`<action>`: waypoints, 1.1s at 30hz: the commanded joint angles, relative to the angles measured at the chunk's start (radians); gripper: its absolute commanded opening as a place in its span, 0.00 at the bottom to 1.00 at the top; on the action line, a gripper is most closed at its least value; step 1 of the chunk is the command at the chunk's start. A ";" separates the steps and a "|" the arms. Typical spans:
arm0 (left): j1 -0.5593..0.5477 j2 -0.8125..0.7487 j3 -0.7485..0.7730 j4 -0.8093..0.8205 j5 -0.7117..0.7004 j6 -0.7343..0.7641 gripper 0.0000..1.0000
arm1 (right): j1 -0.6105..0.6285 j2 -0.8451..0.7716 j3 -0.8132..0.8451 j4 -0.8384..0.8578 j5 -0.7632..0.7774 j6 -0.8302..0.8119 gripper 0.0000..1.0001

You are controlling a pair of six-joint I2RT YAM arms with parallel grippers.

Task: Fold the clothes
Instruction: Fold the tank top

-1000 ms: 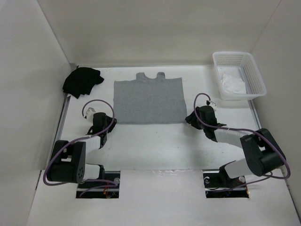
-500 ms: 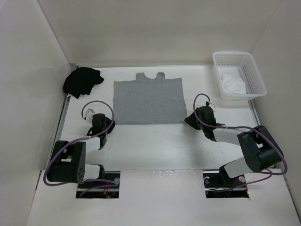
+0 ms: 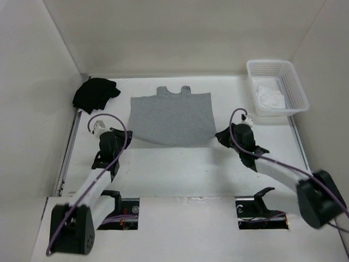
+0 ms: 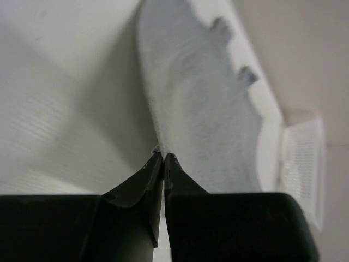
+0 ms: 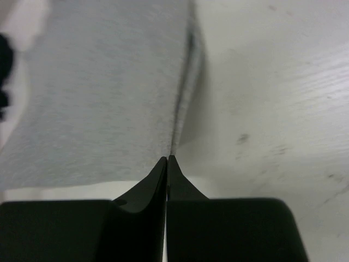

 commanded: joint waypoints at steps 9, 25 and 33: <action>0.002 -0.671 0.536 -0.690 0.009 0.161 0.01 | 0.366 -0.822 0.368 -0.700 0.359 -0.189 0.01; 0.001 -0.419 0.318 -0.510 0.006 0.146 0.02 | 0.130 -0.394 0.329 -0.362 0.037 -0.224 0.01; 0.053 0.355 0.406 0.010 0.061 0.019 0.04 | -0.164 0.279 0.518 -0.051 -0.220 -0.130 0.01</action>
